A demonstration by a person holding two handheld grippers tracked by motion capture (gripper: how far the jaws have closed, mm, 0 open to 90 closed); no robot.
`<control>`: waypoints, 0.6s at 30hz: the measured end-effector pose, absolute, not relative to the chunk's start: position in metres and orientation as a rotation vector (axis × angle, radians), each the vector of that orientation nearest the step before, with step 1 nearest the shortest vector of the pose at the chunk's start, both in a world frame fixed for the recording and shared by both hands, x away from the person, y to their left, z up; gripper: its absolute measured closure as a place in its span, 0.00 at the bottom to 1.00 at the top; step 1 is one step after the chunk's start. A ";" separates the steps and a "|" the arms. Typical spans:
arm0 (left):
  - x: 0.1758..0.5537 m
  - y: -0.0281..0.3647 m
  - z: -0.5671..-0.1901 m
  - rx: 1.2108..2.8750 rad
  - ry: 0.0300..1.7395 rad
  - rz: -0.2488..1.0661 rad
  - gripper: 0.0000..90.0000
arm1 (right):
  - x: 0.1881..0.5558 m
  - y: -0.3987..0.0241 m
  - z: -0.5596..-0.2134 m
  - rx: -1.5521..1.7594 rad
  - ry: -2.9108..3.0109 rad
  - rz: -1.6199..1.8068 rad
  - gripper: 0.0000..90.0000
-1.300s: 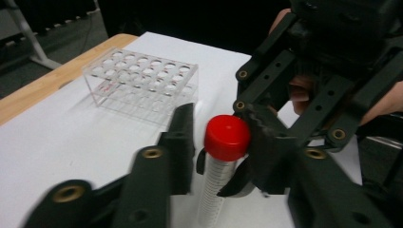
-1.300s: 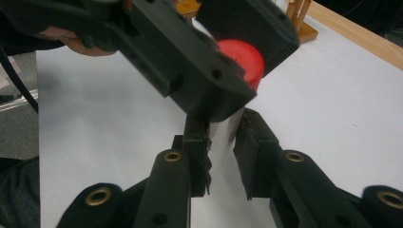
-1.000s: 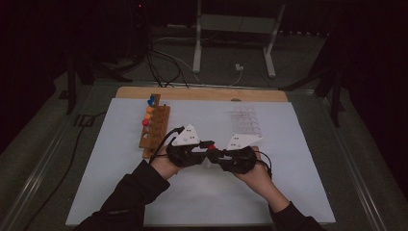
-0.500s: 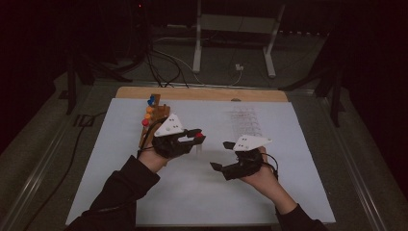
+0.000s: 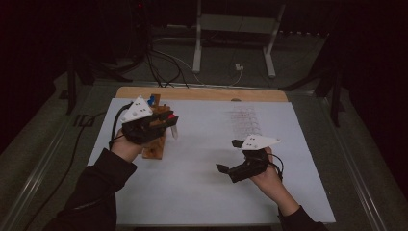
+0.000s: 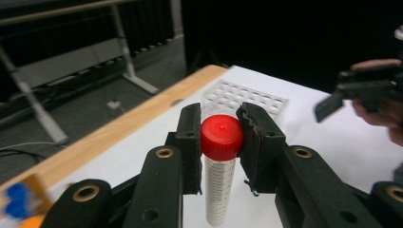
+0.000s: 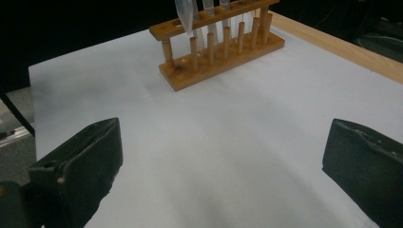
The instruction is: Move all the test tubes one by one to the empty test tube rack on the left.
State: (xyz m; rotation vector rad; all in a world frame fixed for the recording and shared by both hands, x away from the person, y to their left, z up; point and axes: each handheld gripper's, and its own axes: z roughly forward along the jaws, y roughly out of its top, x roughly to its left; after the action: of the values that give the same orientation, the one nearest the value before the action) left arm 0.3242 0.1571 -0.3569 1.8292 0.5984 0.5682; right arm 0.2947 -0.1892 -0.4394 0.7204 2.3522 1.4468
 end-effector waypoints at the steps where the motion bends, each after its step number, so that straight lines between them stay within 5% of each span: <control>1: 0.324 0.161 -0.356 1.823 0.610 0.582 0.80 | 0.295 -0.189 -0.440 0.722 2.349 1.446 0.00; 18: 0.329 0.214 -0.363 1.765 0.755 0.683 0.80 | 0.294 -0.192 -0.437 0.723 2.322 1.462 0.00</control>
State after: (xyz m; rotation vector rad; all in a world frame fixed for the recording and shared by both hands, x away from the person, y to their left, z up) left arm 0.3290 0.2140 -0.3627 1.7650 0.7548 0.6833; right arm 0.2941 -0.1922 -0.4368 0.7226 2.3221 1.4620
